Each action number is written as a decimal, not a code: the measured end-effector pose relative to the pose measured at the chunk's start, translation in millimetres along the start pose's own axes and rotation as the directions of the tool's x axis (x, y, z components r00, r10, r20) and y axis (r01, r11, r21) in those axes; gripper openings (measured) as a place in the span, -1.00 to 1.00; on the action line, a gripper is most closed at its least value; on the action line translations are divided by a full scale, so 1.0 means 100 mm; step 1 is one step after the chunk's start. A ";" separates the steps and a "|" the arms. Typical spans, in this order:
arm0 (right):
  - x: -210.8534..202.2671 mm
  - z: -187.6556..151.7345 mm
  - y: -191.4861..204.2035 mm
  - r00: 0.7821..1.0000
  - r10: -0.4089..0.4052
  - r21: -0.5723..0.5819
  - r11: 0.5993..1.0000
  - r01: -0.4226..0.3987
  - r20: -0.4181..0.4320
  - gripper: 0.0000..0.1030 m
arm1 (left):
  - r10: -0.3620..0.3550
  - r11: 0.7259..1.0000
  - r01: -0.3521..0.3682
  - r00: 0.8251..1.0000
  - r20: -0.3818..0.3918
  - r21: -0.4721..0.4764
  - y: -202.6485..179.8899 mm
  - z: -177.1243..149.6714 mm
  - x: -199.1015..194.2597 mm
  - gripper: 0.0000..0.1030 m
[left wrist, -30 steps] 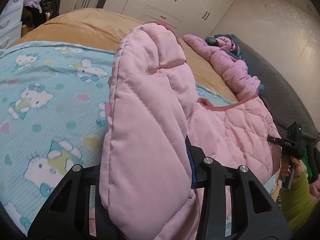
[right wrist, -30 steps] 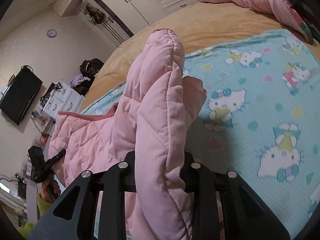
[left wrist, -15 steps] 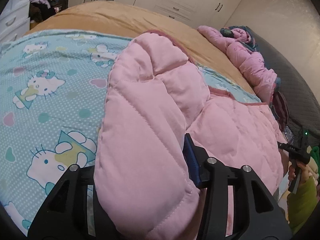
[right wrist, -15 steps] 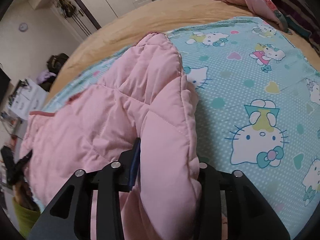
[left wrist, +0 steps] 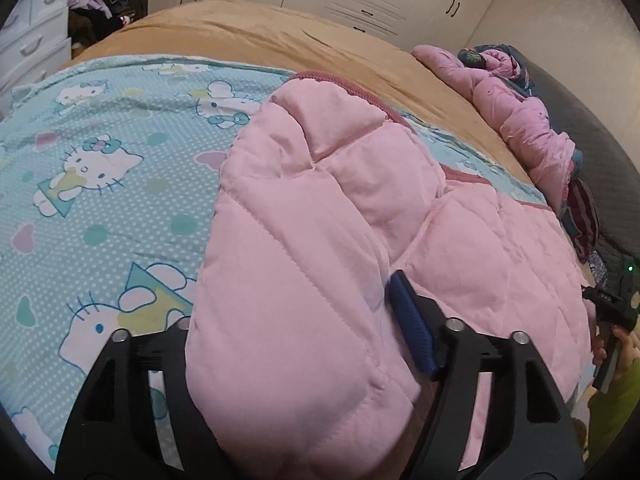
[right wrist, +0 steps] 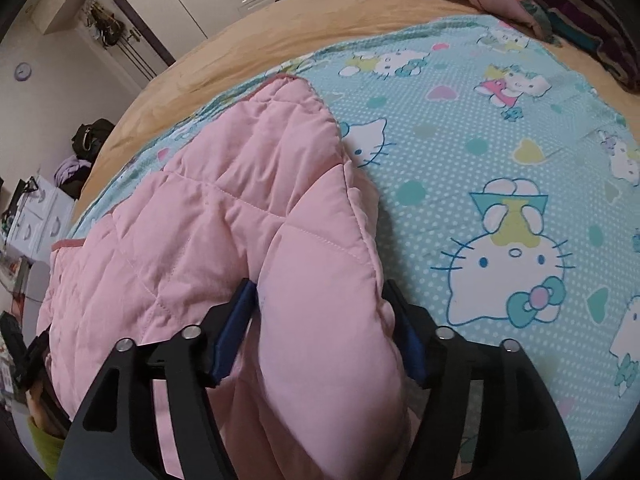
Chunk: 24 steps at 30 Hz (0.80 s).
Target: Fold large clothes
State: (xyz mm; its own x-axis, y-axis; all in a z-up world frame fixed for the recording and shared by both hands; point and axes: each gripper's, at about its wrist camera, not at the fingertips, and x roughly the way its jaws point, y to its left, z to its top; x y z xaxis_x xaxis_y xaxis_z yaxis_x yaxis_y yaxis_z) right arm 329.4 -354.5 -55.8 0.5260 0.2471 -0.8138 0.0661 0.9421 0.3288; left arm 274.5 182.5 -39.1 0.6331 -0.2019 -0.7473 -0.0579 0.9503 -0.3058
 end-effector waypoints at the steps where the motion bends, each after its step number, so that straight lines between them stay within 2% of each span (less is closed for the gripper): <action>1: -0.04 -0.01 0.01 1.000 -0.001 -0.006 1.000 0.001 0.011 0.33 | 0.001 1.000 -0.001 1.000 0.002 0.000 -0.01 0.00 -0.02 0.40; 2: -0.09 -0.02 0.03 1.000 -0.003 -0.017 1.000 0.003 0.025 0.37 | -0.006 1.000 0.006 1.000 0.006 -0.004 -0.02 -0.01 -0.05 0.49; 4: -0.20 -0.04 0.07 0.998 -0.013 -0.042 0.999 0.015 0.057 0.65 | -0.017 1.000 0.017 1.000 0.019 0.001 -0.07 -0.01 -0.12 0.66; 5: -0.25 -0.05 0.10 0.997 -0.017 -0.052 0.998 0.020 0.076 0.68 | -0.013 1.000 0.013 1.000 0.026 0.008 -0.10 -0.02 -0.17 0.79; 6: -0.35 -0.05 0.13 0.995 -0.023 -0.070 0.997 0.030 0.100 0.69 | -0.008 1.000 0.008 0.999 0.032 0.014 -0.13 -0.01 -0.22 0.82; 8: -0.51 -0.06 0.18 0.990 -0.032 -0.099 0.994 0.045 0.135 0.70 | -0.008 1.000 0.007 0.999 0.047 0.013 -0.18 -0.01 -0.31 0.82; 15: -1.14 -0.19 0.30 0.971 0.014 -0.166 0.986 0.027 0.240 0.72 | 0.025 1.000 -0.023 0.990 0.140 -0.018 -0.34 -0.14 -0.81 0.82; 17: -1.31 -0.26 0.33 0.966 0.036 -0.177 0.984 0.010 0.258 0.72 | 0.047 0.999 -0.047 0.985 0.163 -0.004 -0.39 -0.16 -0.96 0.82; 19: -1.44 -0.33 0.36 0.960 0.045 -0.177 0.984 0.005 0.277 0.92 | 0.046 0.999 -0.051 0.977 0.206 0.018 -0.46 -0.19 -1.16 0.82; 24: -1.75 -0.58 0.43 0.945 0.089 -0.183 0.983 -0.031 0.316 0.92 | 0.045 0.995 -0.069 0.960 0.277 0.078 -0.70 -0.29 -1.59 0.82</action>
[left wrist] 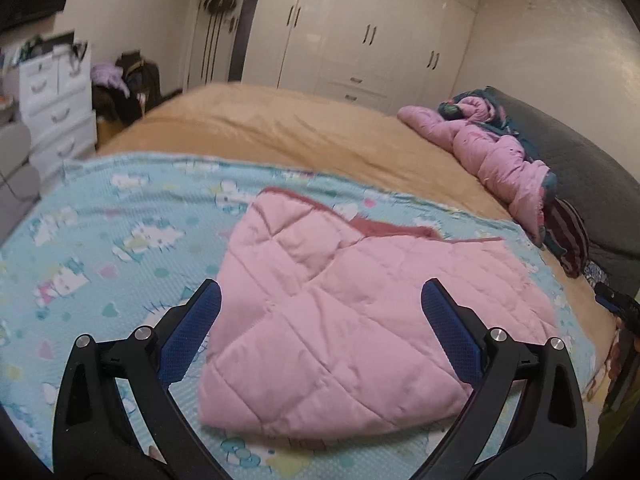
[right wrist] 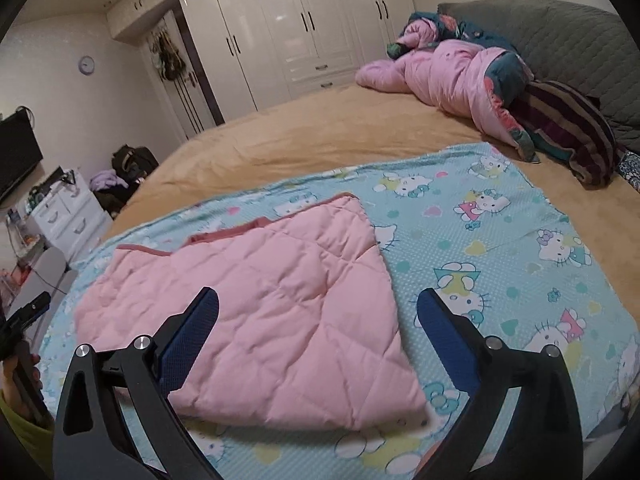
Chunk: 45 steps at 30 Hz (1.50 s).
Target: Fold large clothes
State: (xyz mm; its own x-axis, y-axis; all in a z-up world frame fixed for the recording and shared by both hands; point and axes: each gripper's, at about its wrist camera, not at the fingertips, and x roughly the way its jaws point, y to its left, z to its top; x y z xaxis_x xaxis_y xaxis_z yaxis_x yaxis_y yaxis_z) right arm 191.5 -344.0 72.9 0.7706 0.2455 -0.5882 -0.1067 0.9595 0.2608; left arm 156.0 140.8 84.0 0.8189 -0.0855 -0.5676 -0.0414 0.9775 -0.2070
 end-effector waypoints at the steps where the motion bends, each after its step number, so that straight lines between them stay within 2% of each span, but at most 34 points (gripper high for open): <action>1: -0.06 -0.03 0.02 1.000 0.007 0.002 1.000 -0.007 0.005 0.92 | -0.002 1.000 0.002 1.000 0.010 0.007 -0.04 -0.01 -0.06 0.82; 7: -0.48 -0.26 0.23 0.998 0.035 -0.043 0.998 -0.033 0.045 0.92 | -0.005 0.998 0.001 0.997 0.076 0.057 -0.25 -0.17 -0.52 0.82; 13: -0.77 -0.60 0.43 0.996 0.028 -0.088 0.996 -0.021 0.079 0.92 | -0.026 0.999 0.023 0.997 0.073 0.043 -0.37 -0.47 -0.72 0.82; 19: -0.83 -1.02 0.58 0.996 -0.004 -0.133 0.991 0.016 0.089 0.92 | 0.005 1.000 -0.007 0.999 0.052 0.026 -0.47 -0.81 -0.78 0.82; 25: -0.76 -1.35 0.71 0.998 -0.010 -0.161 0.987 0.019 0.054 0.92 | -0.003 0.999 0.002 1.000 0.025 0.032 -0.53 -1.15 -0.80 0.82; 32: -0.73 -1.41 0.83 0.999 0.003 -0.184 0.983 0.005 0.039 0.92 | 0.012 0.999 -0.012 1.000 0.000 0.052 -0.59 -1.33 -0.81 0.82; 45: -0.73 -1.42 0.85 0.999 0.026 -0.184 0.983 -0.021 0.024 0.92 | 0.049 0.996 -0.049 0.999 0.007 0.076 -0.63 -1.32 -0.82 0.82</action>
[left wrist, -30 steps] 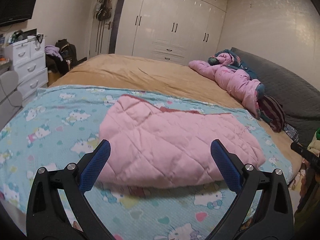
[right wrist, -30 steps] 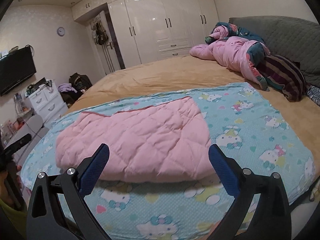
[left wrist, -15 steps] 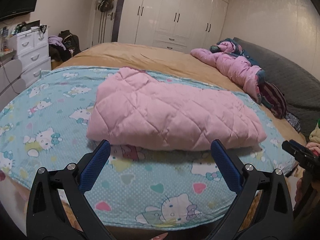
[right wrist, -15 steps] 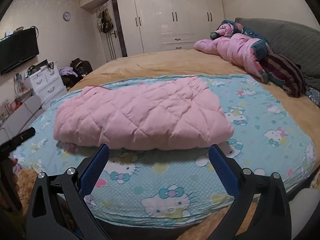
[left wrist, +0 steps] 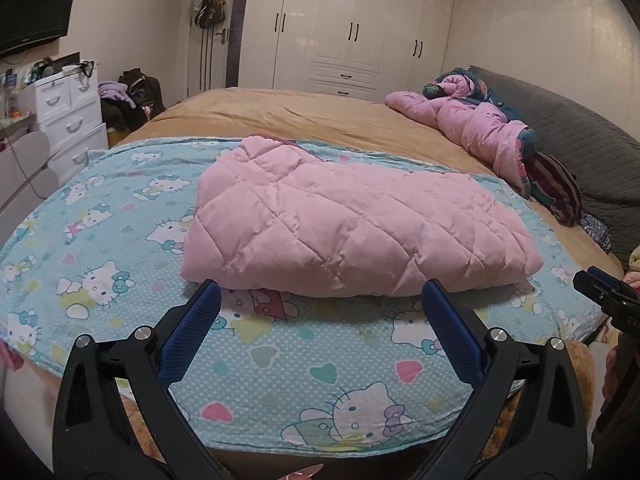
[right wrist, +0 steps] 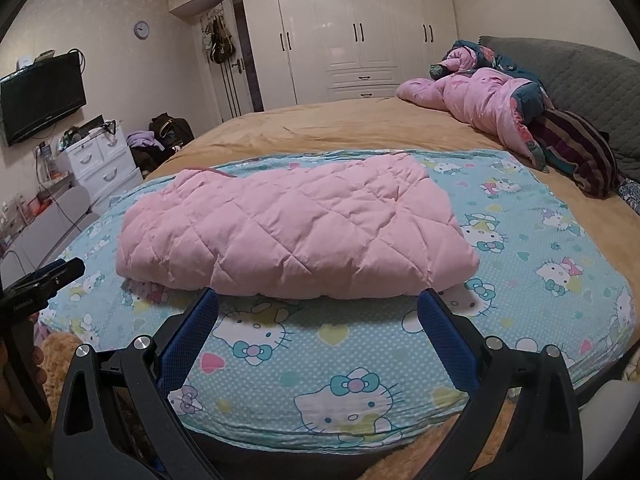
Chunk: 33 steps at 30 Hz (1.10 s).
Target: Fold large clothes
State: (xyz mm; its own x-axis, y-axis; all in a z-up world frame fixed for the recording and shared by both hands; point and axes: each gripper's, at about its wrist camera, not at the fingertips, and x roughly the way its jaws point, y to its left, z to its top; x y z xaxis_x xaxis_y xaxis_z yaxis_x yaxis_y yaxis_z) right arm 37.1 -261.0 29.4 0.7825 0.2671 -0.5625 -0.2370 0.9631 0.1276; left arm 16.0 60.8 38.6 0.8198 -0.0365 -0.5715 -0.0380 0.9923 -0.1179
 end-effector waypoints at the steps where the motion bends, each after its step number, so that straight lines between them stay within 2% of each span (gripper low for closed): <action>1: 0.00 0.00 0.01 1.000 0.007 -0.001 1.000 -0.007 -0.001 0.92 | 0.002 1.000 -0.002 1.000 -0.003 0.002 0.00 0.00 0.01 0.82; 33: 0.01 -0.01 0.03 1.000 0.005 -0.007 1.000 -0.005 -0.002 0.92 | 0.036 0.999 -0.035 0.999 -0.014 0.014 -0.02 0.00 0.01 0.82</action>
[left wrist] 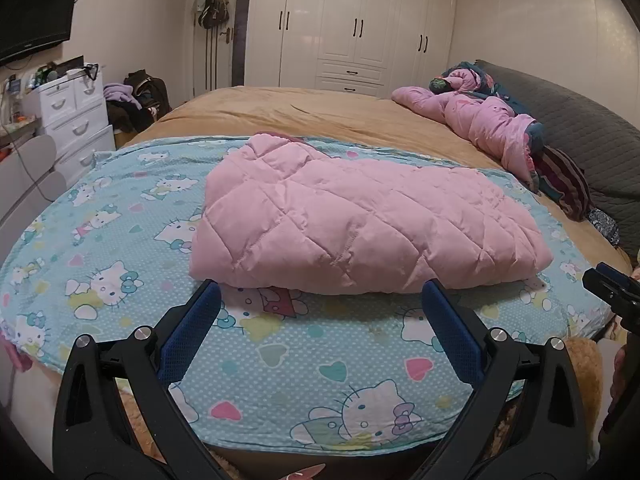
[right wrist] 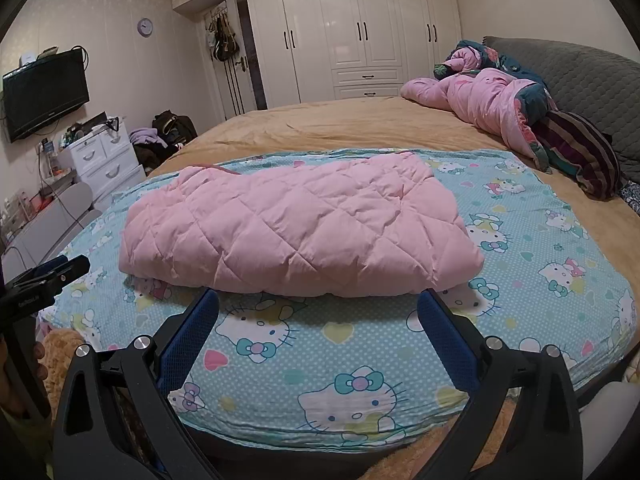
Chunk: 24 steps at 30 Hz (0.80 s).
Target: Fold large clothes
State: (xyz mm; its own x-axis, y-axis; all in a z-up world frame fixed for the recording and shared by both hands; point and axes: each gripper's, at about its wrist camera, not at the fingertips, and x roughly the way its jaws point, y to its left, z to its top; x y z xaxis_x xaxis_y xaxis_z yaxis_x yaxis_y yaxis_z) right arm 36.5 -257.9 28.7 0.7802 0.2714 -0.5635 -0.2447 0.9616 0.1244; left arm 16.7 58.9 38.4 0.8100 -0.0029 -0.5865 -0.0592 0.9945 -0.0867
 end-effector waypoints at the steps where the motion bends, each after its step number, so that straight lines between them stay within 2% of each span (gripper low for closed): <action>1: 0.00 0.00 0.00 1.000 -0.001 -0.001 1.000 0.001 -0.001 0.92 | 0.002 1.000 -0.002 1.000 0.000 0.000 0.00 0.00 0.00 0.82; 24: -0.03 0.01 0.01 1.000 -0.002 -0.002 1.000 0.002 0.000 0.92 | 0.013 1.000 -0.013 1.000 -0.004 0.001 0.02 0.00 -0.03 0.82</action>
State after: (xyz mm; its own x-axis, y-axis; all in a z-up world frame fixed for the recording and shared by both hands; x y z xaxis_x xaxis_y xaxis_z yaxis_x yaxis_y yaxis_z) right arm 34.4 -257.7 31.0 0.7806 0.2699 -0.5638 -0.2445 0.9619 0.1221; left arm 13.7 61.1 39.7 0.8067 0.0100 -0.5908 -0.0693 0.9946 -0.0777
